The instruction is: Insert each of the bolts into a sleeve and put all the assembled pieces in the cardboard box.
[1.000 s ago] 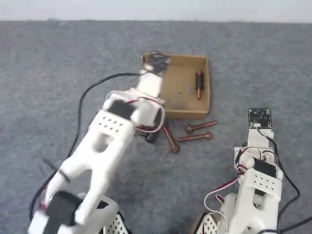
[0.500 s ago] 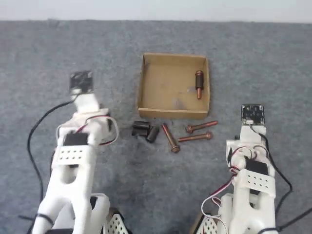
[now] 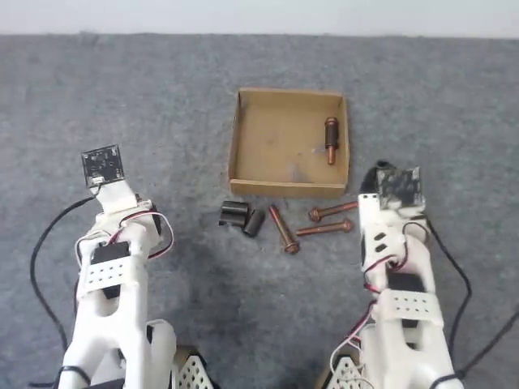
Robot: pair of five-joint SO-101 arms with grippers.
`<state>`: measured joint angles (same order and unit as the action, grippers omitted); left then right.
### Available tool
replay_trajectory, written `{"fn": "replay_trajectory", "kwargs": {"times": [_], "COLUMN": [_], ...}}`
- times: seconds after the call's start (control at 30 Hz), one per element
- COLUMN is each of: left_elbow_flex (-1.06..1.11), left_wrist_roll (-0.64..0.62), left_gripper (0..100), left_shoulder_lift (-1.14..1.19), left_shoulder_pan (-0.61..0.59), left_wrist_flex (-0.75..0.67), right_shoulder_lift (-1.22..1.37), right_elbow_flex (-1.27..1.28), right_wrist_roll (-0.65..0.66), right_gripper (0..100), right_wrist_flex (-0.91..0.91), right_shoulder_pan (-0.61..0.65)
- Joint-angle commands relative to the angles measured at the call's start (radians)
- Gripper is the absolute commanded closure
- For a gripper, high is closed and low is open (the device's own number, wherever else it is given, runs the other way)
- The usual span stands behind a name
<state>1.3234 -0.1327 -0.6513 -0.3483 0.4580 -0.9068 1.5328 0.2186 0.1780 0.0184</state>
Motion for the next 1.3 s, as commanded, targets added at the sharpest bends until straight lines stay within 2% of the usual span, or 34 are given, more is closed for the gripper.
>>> {"fn": "replay_trajectory", "kwargs": {"times": [0.0,0.3,0.43,0.7,1.1,1.27], "left_elbow_flex": [-0.012,-0.010,-0.010,-0.010,-0.008,-0.007], "left_wrist_roll": [0.014,0.015,0.015,0.017,0.017,0.017], "left_gripper": [99,99,99,99,98,98], "left_shoulder_lift": [-0.055,-0.055,-0.055,-0.055,-0.055,-0.051], "left_shoulder_pan": [-0.008,-0.006,-0.006,-0.006,-0.006,-0.006], "left_wrist_flex": [-0.031,-0.031,-0.031,-0.031,-0.049,-0.068], "right_shoulder_lift": [-0.027,0.044,0.173,0.452,0.951,1.104], "right_elbow_flex": [0.026,0.008,-0.061,-0.173,-0.313,-0.385], "right_wrist_roll": [-0.018,-0.026,-0.153,-0.262,-0.258,-0.255], "right_gripper": [99.1,99.1,99.1,99.1,99.1,99.1], "right_wrist_flex": [0.177,0.213,0.277,0.561,1.041,1.124], "right_shoulder_pan": [0.062,0.110,0.107,0.134,0.259,0.348]}}
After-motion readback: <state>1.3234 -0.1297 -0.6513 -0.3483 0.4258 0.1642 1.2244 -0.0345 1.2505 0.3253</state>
